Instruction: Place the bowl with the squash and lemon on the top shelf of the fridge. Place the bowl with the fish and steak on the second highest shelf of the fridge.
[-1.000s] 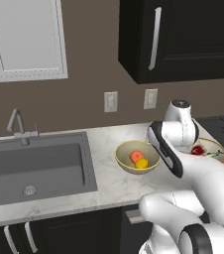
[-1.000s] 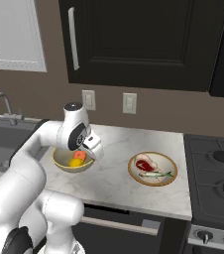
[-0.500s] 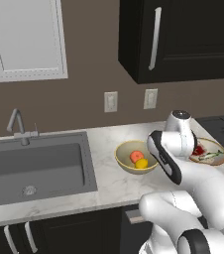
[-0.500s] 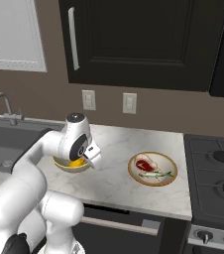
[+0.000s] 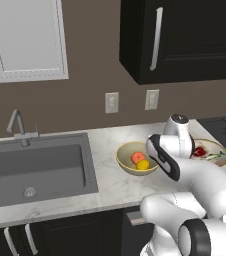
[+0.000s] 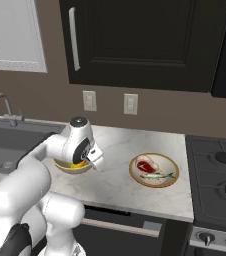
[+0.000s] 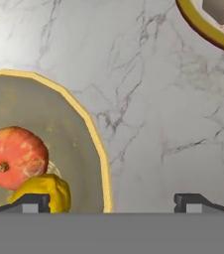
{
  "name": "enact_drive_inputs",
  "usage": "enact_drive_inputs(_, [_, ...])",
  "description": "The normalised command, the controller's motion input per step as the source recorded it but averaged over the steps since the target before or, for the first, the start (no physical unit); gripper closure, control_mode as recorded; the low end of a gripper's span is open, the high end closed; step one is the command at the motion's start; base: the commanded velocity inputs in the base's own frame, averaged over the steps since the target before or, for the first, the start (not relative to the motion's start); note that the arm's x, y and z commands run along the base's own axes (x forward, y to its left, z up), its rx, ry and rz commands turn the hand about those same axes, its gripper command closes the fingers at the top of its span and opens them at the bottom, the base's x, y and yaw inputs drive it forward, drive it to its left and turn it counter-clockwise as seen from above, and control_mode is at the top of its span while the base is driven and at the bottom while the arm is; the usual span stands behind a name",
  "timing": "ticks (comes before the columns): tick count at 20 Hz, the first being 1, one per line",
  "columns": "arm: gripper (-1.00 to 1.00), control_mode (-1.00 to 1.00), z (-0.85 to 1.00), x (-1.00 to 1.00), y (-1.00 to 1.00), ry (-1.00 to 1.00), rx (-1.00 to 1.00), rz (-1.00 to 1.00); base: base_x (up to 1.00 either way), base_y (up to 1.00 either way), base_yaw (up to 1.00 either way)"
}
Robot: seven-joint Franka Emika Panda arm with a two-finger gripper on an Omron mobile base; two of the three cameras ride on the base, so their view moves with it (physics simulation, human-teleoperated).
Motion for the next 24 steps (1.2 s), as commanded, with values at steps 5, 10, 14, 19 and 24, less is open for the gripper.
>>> enact_drive_inputs(5, [-1.0,-1.0,-0.18,0.2,0.0,0.0,0.0,0.0,0.0,0.0,0.0])
enact_drive_inputs(10, [-1.0,-1.0,-0.23,0.18,0.0,0.0,0.0,0.0,0.0,0.0,0.0])
enact_drive_inputs(14, [1.0,-1.0,-0.17,0.14,0.01,0.0,0.0,0.0,0.0,0.0,0.0])
enact_drive_inputs(19, [1.0,-1.0,-0.12,0.15,0.05,0.0,0.01,0.0,0.0,0.0,0.0])
enact_drive_inputs(24, [1.0,-1.0,0.0,0.0,0.0,0.0,0.0,0.0,0.0,0.0,0.0])
